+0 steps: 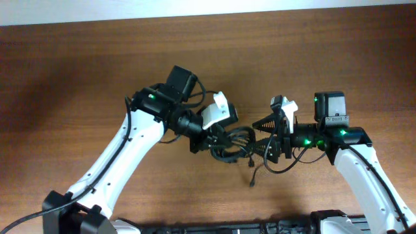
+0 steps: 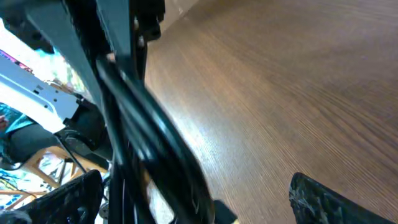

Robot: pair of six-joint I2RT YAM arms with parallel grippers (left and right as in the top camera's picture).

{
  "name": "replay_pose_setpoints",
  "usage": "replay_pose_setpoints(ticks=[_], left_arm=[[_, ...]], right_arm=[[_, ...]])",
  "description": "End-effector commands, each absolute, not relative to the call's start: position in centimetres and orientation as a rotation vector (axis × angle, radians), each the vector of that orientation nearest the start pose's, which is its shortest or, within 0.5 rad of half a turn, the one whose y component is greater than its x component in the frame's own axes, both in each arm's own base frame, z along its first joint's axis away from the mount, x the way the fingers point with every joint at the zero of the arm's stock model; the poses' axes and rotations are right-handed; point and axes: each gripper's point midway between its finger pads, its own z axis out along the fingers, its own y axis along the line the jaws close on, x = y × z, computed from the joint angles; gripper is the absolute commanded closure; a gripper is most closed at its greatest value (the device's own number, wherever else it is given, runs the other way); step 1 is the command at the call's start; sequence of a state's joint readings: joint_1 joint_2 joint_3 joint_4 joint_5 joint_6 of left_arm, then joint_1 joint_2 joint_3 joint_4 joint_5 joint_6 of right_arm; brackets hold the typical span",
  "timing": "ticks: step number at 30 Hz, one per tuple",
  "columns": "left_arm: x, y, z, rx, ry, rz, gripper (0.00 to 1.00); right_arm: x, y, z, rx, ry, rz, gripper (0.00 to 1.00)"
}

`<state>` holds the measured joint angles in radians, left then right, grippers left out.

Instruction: Untangle cables

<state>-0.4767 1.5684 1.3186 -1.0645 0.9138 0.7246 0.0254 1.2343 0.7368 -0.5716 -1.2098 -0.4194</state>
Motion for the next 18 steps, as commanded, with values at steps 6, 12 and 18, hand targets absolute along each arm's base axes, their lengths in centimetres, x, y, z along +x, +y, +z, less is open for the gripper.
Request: replay_pose_setpoints(ticks=[6,12,18], left_arm=[[22.3,-26.4,22.5,1.497,1.924,-1.265,1.0],[22.3,-25.4,21.0,1.513,2.029,-1.182,1.0],[22.9,-25.9,21.5,1.417,2.078,-1.223,1.0]], right_arm=[[24.4,16.3,17.3,-0.828,2.029,1.242,0.02],[27.2,13.8,19.2,-0.701,2.04,1.157,0.01],[26.7,12.6,16.3,-0.633,2.212,1.062,0.02]])
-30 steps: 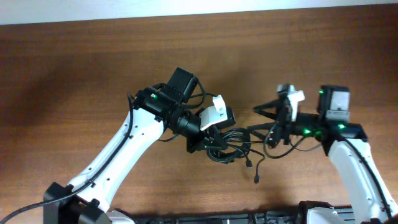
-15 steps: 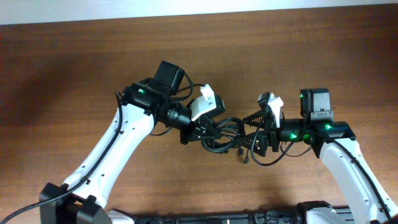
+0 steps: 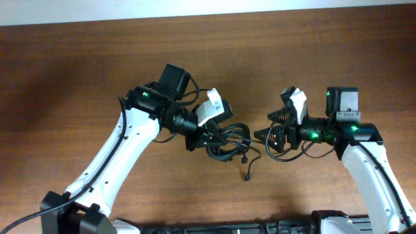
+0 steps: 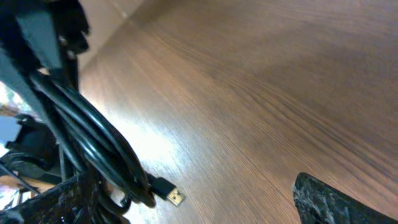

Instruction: Untangle cables

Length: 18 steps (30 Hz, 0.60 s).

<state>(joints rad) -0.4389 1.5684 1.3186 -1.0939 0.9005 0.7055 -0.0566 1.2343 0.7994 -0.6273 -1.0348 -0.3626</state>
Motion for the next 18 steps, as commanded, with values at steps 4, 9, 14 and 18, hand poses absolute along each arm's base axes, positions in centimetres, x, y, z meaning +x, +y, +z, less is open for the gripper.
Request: replay_pose_setpoints(ticks=[4,9,14,18], left_arm=[[23.8,-26.6,22.2,1.362,2.059,-1.245,1.0],[24.6,-27.0,22.6,1.265,2.111,-1.271,1.0],[23.7,-27.7,23.2,1.287,2.075,-1.333,1.0],[20.7,-29.9,23.2,1.473,1.963,-1.345,1.0]], right_arm=[[26.4,12.7,15.6,-0.635,2.257,1.042,0.02],[25.9,14.3,14.4,-0.756,2.299,0.944,0.02],[26.4,15.4,15.9,-0.788,2.195,1.008,0.0],[27.7,15.7,17.2,-0.823,2.093,0.982,0.01]])
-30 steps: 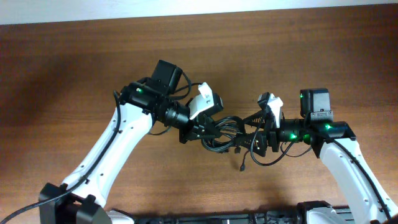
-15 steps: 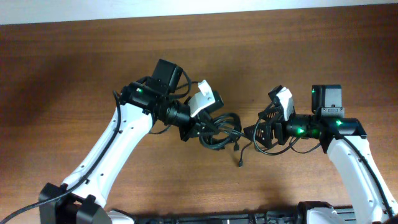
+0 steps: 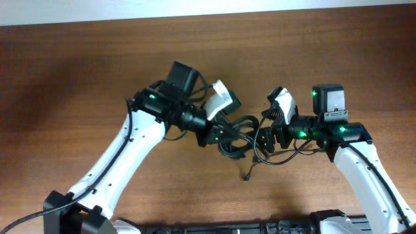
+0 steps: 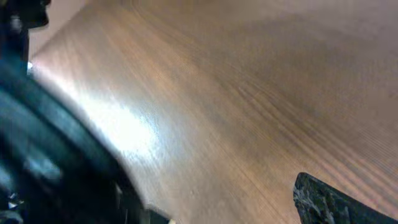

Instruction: Untangle cables

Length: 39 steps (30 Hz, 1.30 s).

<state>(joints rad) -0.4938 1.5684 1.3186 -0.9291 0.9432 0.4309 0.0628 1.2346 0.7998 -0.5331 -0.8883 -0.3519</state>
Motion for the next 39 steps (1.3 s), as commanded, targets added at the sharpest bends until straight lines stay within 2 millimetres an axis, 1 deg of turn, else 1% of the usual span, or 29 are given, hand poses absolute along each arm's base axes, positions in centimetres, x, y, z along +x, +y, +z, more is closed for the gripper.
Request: replay_pose_setpoints(ticks=[1,2,3,4,6,7,8,9,10,13,14,15,16,17,18,19,20,21,22,23,24,25,26,29,30,32,34,37,39], left_arm=[[20.0,-30.4,23.2,1.509,1.938,-1.346,1.0],[19.7,-30.6,23.1,1.533,1.922,-1.344,1.0],[19.5,-30.7,23.0,1.545,1.922,-1.33,1.0],[19.6,-30.7,22.9,1.545,1.924,-1.328,1.0],[19.6,-30.7,22.9,1.544,1.926,-1.324,1.0],[19.7,-30.6,22.8,1.544,1.932,-1.312,1.0],[19.8,-30.6,22.7,1.544,1.936,-1.305,1.0],[20.0,-30.5,22.4,1.546,1.949,-1.277,0.93],[20.3,-30.4,22.1,1.546,1.966,-1.246,0.82],[20.6,-30.2,22.0,1.537,1.974,-1.234,0.68],[21.1,-29.8,22.0,1.499,2.006,-1.236,0.61],[21.9,-29.3,22.0,1.436,2.054,-1.24,0.49],[22.7,-28.7,22.1,1.376,2.095,-1.241,0.43],[23.7,-28.1,22.2,1.28,2.155,-1.252,0.42],[25.0,-27.5,22.4,1.155,2.221,-1.266,0.43],[25.8,-27.2,22.6,1.073,2.257,-1.277,0.45],[26.6,-26.9,22.8,0.988,2.292,-1.291,0.45],[27.3,-26.9,23.0,0.906,2.32,-1.308,0.45],[27.4,-26.9,23.1,0.884,2.328,-1.315,0.45],[27.8,-26.8,22.6,0.796,2.401,-1.291,0.45],[28.4,-26.4,21.7,0.633,2.518,-1.23,0.45],[28.6,-26.3,21.3,0.53,2.579,-1.201,0.47],[28.6,-26.4,21.1,0.487,2.605,-1.189,0.49],[27.4,-27.5,20.9,0.509,2.632,-1.198,0.59],[27.2,-27.5,20.5,0.482,2.66,-1.177,0.59],[26.8,-26.3,18.4,0.345,2.793,-0.98,0.65],[26.3,-25.8,17.5,0.285,2.852,-0.9,0.66],[25.5,-26.2,17.0,0.288,2.874,-0.891,0.66],[25.0,-26.2,15.2,0.212,2.93,-0.824,0.63]], right_arm=[[27.7,15.8,17.3,-0.827,2.083,0.985,0.02],[27.5,16.0,17.6,-0.834,2.065,1.01,0.07],[27.2,16.4,18.1,-0.846,2.033,1.054,0.14],[27.1,16.7,18.6,-0.858,2.002,1.085,0.27],[26.7,17.1,19.4,-0.874,1.957,1.136,0.78],[26.4,17.3,19.7,-0.881,1.938,1.169,0.95],[26.1,17.5,20.1,-0.882,1.922,1.203,0.96],[25.9,17.6,20.4,-0.855,1.929,1.245,0.96],[26.0,17.6,20.4,-0.825,1.95,1.263,0.96],[26.1,17.6,20.4,-0.763,1.991,1.3,0.96],[26.4,17.3,20.5,-0.698,2.023,1.323,0.96],[26.9,16.7,20.6,-0.615,2.056,1.34,0.96],[27.3,16.0,20.6,-0.565,2.069,1.339,0.96],[27.7,15.3,20.6,-0.535,2.072,1.327,0.96],[28.1,14.6,20.6,-0.505,2.072,1.311,0.96],[28.3,14.2,20.6,-0.491,2.072,1.304,0.96],[28.5,13.9,20.6,-0.479,2.071,1.296,0.96],[28.5,13.8,20.6,-0.475,2.071,1.294,0.96],[28.5,13.8,20.6,-0.475,2.071,1.294,0.96],[28.5,13.8,20.6,-0.475,2.071,1.294,0.96],[28.6,13.7,20.5,-0.472,2.076,1.285,0.96],[28.7,13.7,20.4,-0.47,2.08,1.277,0.96],[28.7,13.6,20.3,-0.466,2.084,1.269,0.96],[28.9,13.5,20.2,-0.46,2.093,1.253,0.96],[28.9,13.5,20.2,-0.46,2.093,1.253,0.96],[28.9,13.5,20.2,-0.46,2.093,1.253,0.96],[28.9,13.5,20.2,-0.46,2.093,1.253,0.96],[28.9,13.5,20.2,-0.46,2.093,1.253,0.96],[28.9,13.5,20.2,-0.46,2.093,1.254,0.96]])
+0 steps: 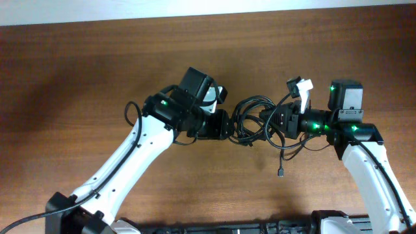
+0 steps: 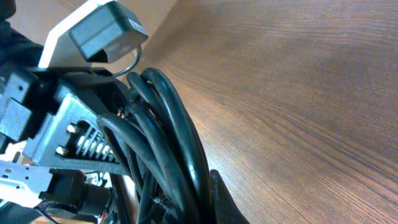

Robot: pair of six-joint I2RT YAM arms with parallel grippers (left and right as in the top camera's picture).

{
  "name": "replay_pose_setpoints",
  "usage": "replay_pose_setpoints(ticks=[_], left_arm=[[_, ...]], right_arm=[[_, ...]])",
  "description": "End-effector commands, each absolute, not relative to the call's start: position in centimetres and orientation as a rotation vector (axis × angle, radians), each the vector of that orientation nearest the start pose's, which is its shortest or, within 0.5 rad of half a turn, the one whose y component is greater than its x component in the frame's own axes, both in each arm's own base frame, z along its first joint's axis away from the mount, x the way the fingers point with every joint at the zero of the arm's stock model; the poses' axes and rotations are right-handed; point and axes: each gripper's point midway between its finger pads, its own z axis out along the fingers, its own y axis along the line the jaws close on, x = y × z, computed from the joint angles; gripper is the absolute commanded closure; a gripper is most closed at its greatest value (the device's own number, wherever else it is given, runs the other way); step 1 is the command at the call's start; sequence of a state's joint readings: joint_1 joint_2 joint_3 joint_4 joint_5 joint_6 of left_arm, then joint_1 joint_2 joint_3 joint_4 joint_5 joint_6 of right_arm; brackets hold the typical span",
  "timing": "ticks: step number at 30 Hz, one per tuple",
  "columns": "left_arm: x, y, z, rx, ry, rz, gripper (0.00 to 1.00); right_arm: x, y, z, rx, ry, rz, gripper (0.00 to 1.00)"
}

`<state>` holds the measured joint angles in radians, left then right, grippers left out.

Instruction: Untangle cables

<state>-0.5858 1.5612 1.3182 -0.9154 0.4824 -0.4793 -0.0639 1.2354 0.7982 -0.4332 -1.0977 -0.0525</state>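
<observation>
A tangle of black cables [image 1: 250,119] hangs between my two grippers above the wooden table [image 1: 78,78]. My left gripper [image 1: 225,124] grips its left side. My right gripper [image 1: 268,122] is shut on its right side. In the right wrist view the thick black loops [image 2: 166,124] fill the middle, and one fingertip [image 2: 225,200] presses against them; the other finger is hidden behind the cables. One loose cable end with a plug [image 1: 281,173] dangles below the right gripper. The left gripper's black body [image 2: 65,134] and white camera [image 2: 102,28] face me across the bundle.
The brown wooden table reaches to a pale wall strip [image 1: 195,8] at the far edge. A dark base [image 1: 260,227] lies along the near edge between the two arms.
My right gripper, open beside the bundle before, is now shut on it. Both grippers and the bundle sit farther back on the table. The dangling plug has shifted to the right, under the right gripper.
First both grippers were close together with the bundle between them, the right one open. Then the right gripper stood apart to the right while the left held the bundle. It was back at the bundle, still open, and now grips it.
</observation>
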Motion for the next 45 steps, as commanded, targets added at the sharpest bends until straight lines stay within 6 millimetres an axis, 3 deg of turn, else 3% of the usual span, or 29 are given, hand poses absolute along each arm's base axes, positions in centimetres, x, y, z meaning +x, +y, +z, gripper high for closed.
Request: replay_pose_setpoints(ticks=[1,7,10,12,14,15,17,19,20,22,24,27,31,34,35,36,37,38,39,40,42,45], left_arm=[[24.8,-26.5,14.5,0.225,2.937,-0.824,0.62],[27.1,-29.2,12.4,0.199,2.879,-0.884,0.49],[27.3,-29.3,9.4,0.182,2.951,-0.837,0.81],[27.7,-29.6,8.0,0.178,2.967,-0.827,0.84],[29.4,-30.9,7.6,0.196,2.894,-0.869,0.85],[30.1,-30.9,7.7,0.19,2.867,-0.869,0.99],[31.9,-29.3,7.5,0.121,2.844,-0.807,1.0],[34.8,-25.1,7.1,-0.048,2.833,-0.72,1.0],[36.2,-22.8,7.0,-0.199,2.828,-0.713,1.0],[39.3,-16.7,7.2,-0.672,2.766,-0.753,1.0],[40.8,-12.6,7.6,-0.929,2.688,-0.836,1.0],[41.9,-8.7,7.9,-1.051,2.616,-0.867,0.99],[42.2,-7.6,7.7,-1.075,2.594,-0.828,0.83],[43.3,-4.8,7.7,-1.12,2.525,-0.739,0.46],[43.4,-5.2,8.0,-1.057,2.535,-0.795,0.43],[43.9,-6.4,9.0,-0.825,2.549,-0.869,0.34],[44.1,-8.8,10.4,-0.461,2.54,-0.967,0.23],[43.0,-12.0,12.0,-0.022,2.478,-1.086,0.07],[41.4,-14.1,12.6,0.266,2.417,-1.145,0.01],[40.4,-15.1,12.6,0.39,2.398,-1.155,0.01],[39.1,-16.5,12.3,0.516,2.392,-1.159,0.01],[37.4,-18.8,14.7,0.789,2.146,-1.304,0.01]], right_arm=[[28.9,13.5,20.2,-0.46,2.093,1.254,0.96],[28.9,13.5,20.2,-0.459,2.093,1.255,0.96],[28.6,13.7,20.6,-0.473,2.071,1.291,0.96],[28.4,13.9,21.0,-0.489,2.049,1.314,0.96],[28.4,13.9,21.0,-0.489,2.048,1.315,0.96],[28.4,14.0,21.1,-0.491,2.046,1.318,0.96],[28.1,14.2,21.4,-0.504,2.027,1.352,0.96],[27.9,14.3,21.6,-0.509,2.019,1.367,0.96],[27.9,14.3,21.5,-0.505,2.023,1.37,0.96],[27.6,14.3,21.3,-0.487,2.046,1.388,0.96],[27.2,14.3,21.0,-0.47,2.067,1.404,0.96],[27.2,14.3,21.0,-0.469,2.07,1.406,0.96],[27.2,14.3,21.0,-0.469,2.07,1.406,0.96],[26.9,14.4,20.8,-0.456,2.085,1.423,0.96],[26.9,14.4,20.9,-0.458,2.083,1.422,0.96],[27.0,14.4,20.9,-0.464,2.078,1.419,0.96],[27.1,14.5,21.0,-0.483,2.063,1.409,0.96],[26.7,14.8,22.0,-0.593,1.96,1.417,0.96],[25.7,15.3,23.9,-0.73,1.793,1.467,0.96],[24.6,15.6,25.8,-0.846,1.621,1.514,0.96],[24.8,16.0,26.5,-0.923,1.547,1.466,0.96],[24.5,16.9,26.9,-0.997,1.491,1.448,0.96]])
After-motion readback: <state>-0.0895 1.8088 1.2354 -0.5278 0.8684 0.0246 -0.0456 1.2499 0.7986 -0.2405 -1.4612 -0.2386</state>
